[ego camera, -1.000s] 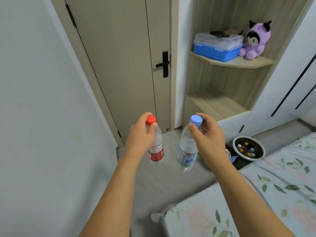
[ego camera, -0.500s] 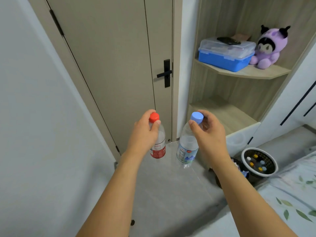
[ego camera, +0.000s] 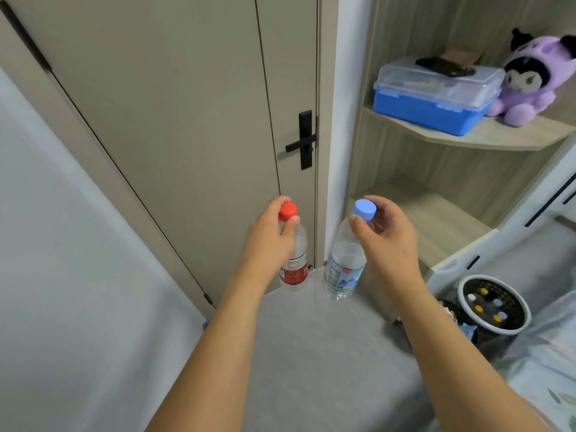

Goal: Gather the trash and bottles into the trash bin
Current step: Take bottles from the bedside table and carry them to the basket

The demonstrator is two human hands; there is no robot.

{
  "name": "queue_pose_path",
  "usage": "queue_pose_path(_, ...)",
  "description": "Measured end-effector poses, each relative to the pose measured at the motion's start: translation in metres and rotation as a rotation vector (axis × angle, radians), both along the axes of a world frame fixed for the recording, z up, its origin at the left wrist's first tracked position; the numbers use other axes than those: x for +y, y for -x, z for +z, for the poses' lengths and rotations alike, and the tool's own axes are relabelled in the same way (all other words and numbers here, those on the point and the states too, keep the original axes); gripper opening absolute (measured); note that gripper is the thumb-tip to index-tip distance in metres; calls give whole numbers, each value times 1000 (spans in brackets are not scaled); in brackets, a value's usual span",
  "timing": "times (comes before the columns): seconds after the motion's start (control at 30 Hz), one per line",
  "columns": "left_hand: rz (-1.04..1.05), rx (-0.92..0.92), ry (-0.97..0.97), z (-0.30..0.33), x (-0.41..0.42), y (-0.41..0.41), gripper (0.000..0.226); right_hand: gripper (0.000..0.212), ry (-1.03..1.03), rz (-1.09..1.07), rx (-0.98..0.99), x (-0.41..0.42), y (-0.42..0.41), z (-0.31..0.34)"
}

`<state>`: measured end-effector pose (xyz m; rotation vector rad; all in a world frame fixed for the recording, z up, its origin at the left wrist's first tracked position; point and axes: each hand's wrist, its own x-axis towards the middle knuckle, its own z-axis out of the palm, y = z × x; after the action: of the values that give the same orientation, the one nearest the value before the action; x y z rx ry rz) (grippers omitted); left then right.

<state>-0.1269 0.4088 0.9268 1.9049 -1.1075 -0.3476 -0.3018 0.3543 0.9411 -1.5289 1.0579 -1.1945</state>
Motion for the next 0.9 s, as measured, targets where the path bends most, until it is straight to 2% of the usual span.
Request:
queue_pose_path(0.3, -62, -37, 34, -2, -34, -22, 33, 28, 11, -43, -1, -34, -17, -12)
queue_pose_path(0.6, -245, 12, 25, -14, -155, -41, 31, 32, -20, -235, 85, -122, -31, -40)
queue_pose_path(0.73, -398, 25, -24, -28, -197, -4, 30, 34, -84, -352, 65, -140, 3, -52)
queue_pose_path(0.9, -620, 6, -62, -27, -244, 81, 34, 32, -115, -567, 60, -159, 79, -47)
